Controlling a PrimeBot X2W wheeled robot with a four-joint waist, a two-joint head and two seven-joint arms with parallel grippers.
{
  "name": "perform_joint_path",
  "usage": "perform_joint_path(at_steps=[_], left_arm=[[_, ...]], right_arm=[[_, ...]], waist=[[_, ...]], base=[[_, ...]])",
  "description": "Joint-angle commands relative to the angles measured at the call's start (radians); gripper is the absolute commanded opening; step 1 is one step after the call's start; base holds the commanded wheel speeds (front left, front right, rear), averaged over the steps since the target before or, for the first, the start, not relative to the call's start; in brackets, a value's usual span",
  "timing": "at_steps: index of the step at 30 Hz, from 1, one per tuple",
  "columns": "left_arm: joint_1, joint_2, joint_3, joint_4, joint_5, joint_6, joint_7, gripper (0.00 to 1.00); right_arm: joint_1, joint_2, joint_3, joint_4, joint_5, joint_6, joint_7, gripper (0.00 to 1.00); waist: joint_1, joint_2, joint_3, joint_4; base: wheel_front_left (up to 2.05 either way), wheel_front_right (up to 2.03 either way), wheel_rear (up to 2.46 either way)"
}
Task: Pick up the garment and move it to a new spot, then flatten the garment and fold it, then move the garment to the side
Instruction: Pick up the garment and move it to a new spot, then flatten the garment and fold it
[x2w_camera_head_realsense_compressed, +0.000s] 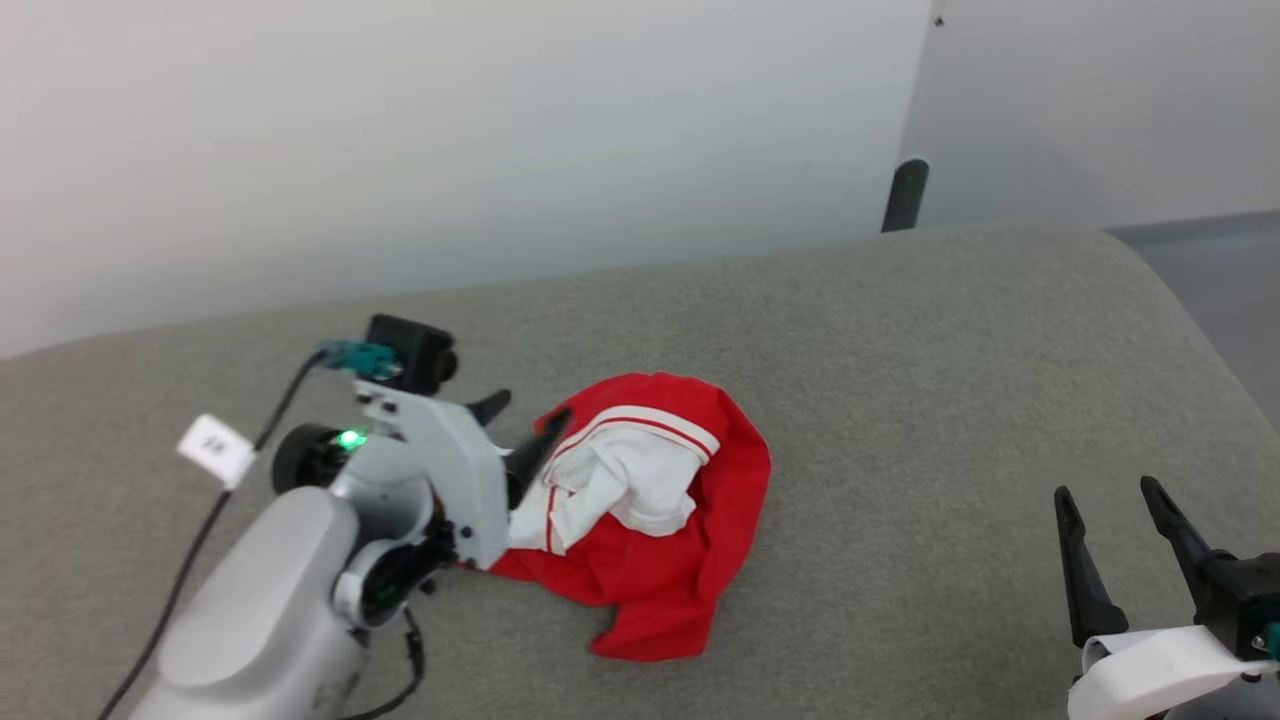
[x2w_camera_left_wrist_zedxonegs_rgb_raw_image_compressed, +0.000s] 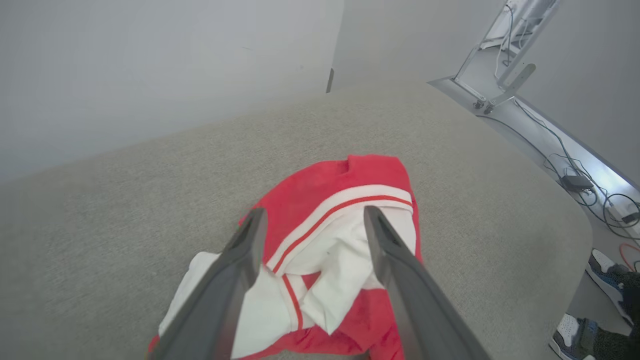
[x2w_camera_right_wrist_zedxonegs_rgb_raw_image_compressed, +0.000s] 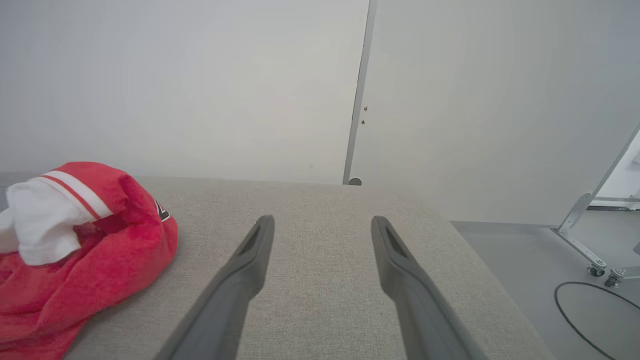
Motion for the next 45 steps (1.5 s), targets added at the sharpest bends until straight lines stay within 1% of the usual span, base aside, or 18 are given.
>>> perform_joint_path(at_steps=[1, 8, 12, 14, 17, 21, 28, 33, 36, 45], left_arm=[[0.022, 0.016, 0.017, -0.018, -0.006, 0.005, -0.021, 1.00], [0.116, 0.088, 0.091, -0.103, -0.013, 0.022, -0.131, 1.00], [0.183, 0.123, 0.136, -0.148, -0.005, 0.042, -0.213, 1.00], [0.218, 0.142, 0.158, -0.172, 0.003, 0.042, -0.263, 1.00], [0.277, 0.159, 0.190, -0.193, -0.005, 0.046, -0.326, 1.00], [0.352, 0.183, 0.222, -0.217, 0.011, 0.056, -0.403, 1.00], [0.459, 0.195, 0.272, -0.225, 0.003, 0.081, -0.502, 1.00], [0.529, 0.195, 0.301, -0.219, -0.003, 0.082, -0.572, 1.00], [0.560, 0.187, 0.318, -0.214, -0.020, 0.076, -0.594, 1.00], [0.628, 0.173, 0.369, -0.208, -0.023, 0.062, -0.635, 1.00]], right_arm=[[0.007, -0.007, 0.006, -0.002, -0.001, 0.000, -0.007, 1.00], [0.005, -0.036, 0.030, 0.012, 0.005, 0.000, -0.029, 1.00], [0.004, -0.048, 0.033, 0.021, 0.011, 0.000, -0.046, 1.00], [0.007, -0.054, 0.031, 0.027, 0.011, 0.000, -0.054, 1.00], [0.012, -0.058, 0.026, 0.035, 0.013, 0.000, -0.063, 1.00], [0.016, -0.061, 0.021, 0.043, 0.015, 0.000, -0.077, 1.00], [0.026, -0.064, 0.010, 0.055, 0.020, 0.000, -0.097, 1.00], [0.030, -0.063, -0.009, 0.064, 0.017, 0.000, -0.117, 1.00], [0.043, -0.058, -0.021, 0.069, 0.015, 0.000, -0.128, 1.00], [0.065, -0.046, -0.046, 0.075, 0.007, 0.000, -0.144, 1.00]], waist=[[0.0000, 0.0000, -0.024, 0.024], [0.0000, 0.0000, -0.057, 0.063], [0.0000, 0.0000, -0.073, 0.084], [0.0000, 0.0000, -0.079, 0.093], [0.0000, 0.0000, -0.089, 0.107], [0.0000, 0.0000, -0.100, 0.121], [0.0000, 0.0000, -0.114, 0.137], [0.0000, 0.0000, -0.122, 0.148], [0.0000, 0.0000, -0.126, 0.152], [0.0000, 0.0000, -0.127, 0.149]], base=[[0.00, 0.00, 0.00], [0.00, 0.00, 0.00], [0.00, 0.00, 0.00], [0.00, 0.00, 0.00], [0.00, 0.00, 0.00], [0.00, 0.00, 0.00], [0.00, 0.00, 0.00], [0.00, 0.00, 0.00], [0.00, 0.00, 0.00], [0.00, 0.00, 0.00]])
